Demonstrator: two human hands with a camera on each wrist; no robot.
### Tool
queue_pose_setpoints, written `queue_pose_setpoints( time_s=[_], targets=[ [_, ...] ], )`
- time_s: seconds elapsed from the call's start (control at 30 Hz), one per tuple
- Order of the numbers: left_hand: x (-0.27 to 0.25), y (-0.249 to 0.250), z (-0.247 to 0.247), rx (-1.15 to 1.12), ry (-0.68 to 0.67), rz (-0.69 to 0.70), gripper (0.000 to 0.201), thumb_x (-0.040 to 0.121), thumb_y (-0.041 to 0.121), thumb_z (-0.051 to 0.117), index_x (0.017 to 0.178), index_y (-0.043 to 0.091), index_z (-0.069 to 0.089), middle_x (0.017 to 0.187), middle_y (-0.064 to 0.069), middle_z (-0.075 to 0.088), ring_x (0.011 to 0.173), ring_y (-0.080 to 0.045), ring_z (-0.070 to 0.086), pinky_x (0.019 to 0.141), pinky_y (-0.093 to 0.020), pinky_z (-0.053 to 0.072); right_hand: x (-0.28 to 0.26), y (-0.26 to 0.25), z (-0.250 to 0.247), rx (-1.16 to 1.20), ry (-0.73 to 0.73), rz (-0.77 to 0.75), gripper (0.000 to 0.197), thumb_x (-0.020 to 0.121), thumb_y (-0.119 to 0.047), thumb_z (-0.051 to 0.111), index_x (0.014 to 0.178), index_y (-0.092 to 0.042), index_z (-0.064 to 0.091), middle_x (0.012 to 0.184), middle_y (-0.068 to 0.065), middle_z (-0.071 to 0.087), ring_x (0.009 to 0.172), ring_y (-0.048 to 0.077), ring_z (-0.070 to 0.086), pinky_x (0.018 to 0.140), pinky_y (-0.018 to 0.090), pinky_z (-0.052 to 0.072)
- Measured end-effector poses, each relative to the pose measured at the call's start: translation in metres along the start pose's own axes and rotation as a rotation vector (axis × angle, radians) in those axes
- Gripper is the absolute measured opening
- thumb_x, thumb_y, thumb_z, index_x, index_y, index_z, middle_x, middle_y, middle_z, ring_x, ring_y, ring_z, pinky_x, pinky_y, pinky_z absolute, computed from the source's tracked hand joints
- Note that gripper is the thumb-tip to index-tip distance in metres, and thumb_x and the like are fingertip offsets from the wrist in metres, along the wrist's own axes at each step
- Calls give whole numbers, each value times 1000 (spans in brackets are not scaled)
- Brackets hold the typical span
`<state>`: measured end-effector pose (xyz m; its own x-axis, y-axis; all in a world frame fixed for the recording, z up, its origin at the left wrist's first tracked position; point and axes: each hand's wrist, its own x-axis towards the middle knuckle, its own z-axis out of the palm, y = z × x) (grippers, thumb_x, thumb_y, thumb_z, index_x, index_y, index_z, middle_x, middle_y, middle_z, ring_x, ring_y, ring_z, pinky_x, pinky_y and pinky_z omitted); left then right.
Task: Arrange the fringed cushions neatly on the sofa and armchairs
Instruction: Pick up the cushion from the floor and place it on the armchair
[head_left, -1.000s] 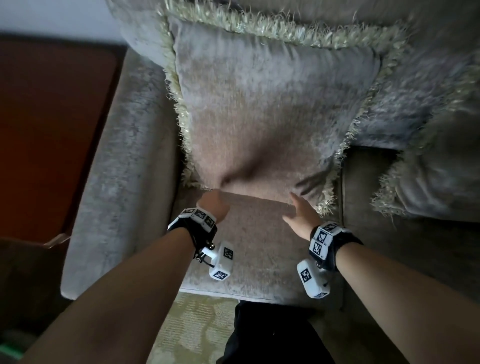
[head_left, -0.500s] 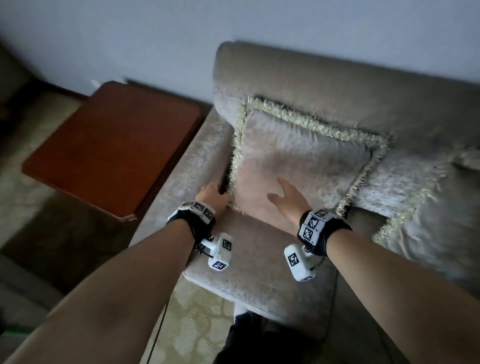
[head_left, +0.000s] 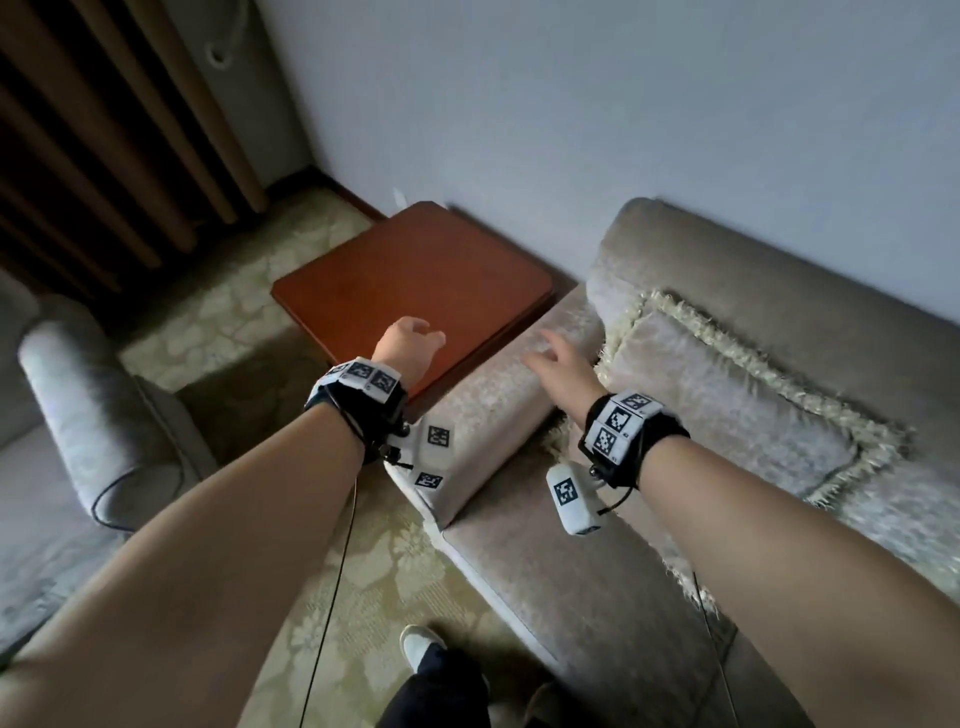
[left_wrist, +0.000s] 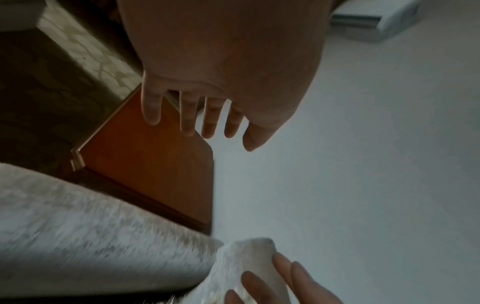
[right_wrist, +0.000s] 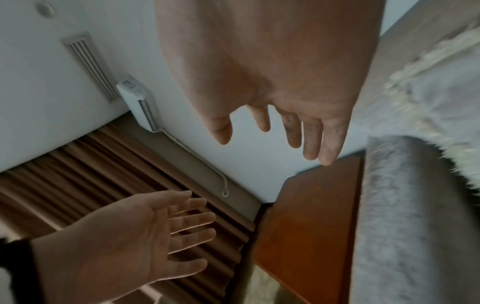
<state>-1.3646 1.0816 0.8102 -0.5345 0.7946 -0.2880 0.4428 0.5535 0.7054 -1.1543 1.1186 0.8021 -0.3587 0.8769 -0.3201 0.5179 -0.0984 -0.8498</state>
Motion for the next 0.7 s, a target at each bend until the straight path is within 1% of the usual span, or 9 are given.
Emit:
queue_pose_setpoints(
  time_s=[0.07,0.13,0.2,0.23,0.3,0.37,0.47,0.57,0.7],
  targets=[
    [3,-14,-30,-87,80,-13,42,92,34,59,130,17,56,127,-4,61,114,-21,58,98,-34,47,8,-25,24,20,-38,-21,61,96,-41,52,151,-23,33,145,3,44,129,18,45,108,34,34],
    [8,-39,-65,-178,157,-44,40,90,33,60,127,16,58,123,-4,63,110,-20,60,95,-35,50,19,-53,58,32,-97,-50,61,94,-44,54,149,-24,36,144,5,46,128,21,47,111,42,39],
    [13,-64,-98,-246,207,-83,39,90,32,60,125,15,59,118,-5,65,99,-19,61,82,-31,52,31,-77,93,7,-153,-77,62,91,-47,54,147,-25,37,141,5,49,126,22,51,109,47,42],
    [14,-76,-113,-274,221,-106,37,91,31,59,124,14,60,113,-6,65,93,-17,59,76,-29,50,36,-88,109,-8,-180,-87,63,90,-48,54,147,-25,38,138,4,51,124,22,52,108,47,43],
    [18,-103,-143,-334,258,-156,33,93,28,58,122,13,60,103,-5,63,87,-15,56,74,-28,45,45,-111,142,-27,-232,-105,64,89,-49,54,146,-26,39,137,3,52,123,22,52,107,48,44],
    [20,-137,-183,-405,319,-204,30,93,26,58,119,12,61,96,-2,61,84,-14,57,74,-29,46,53,-141,186,-54,-302,-133,63,89,-48,54,146,-26,39,140,4,51,125,23,52,107,49,44],
    [27,-186,-239,-472,399,-249,28,92,24,58,115,10,64,96,-4,63,86,-17,59,72,-29,46,66,-182,249,-99,-409,-180,60,93,-42,53,147,-22,38,145,6,47,129,23,50,107,47,44],
    [29,-235,-291,-511,481,-286,27,91,22,59,114,10,65,96,-6,63,89,-18,59,73,-27,43,78,-219,320,-130,-496,-215,57,95,-37,53,148,-20,39,146,6,47,125,23,52,97,39,50],
    [18,-302,-348,-574,564,-378,25,87,22,61,108,11,67,90,-5,62,85,-19,58,63,-23,41,77,-256,412,-164,-605,-242,54,96,-35,54,146,-20,40,141,6,50,120,23,55,92,37,51]
  ],
)
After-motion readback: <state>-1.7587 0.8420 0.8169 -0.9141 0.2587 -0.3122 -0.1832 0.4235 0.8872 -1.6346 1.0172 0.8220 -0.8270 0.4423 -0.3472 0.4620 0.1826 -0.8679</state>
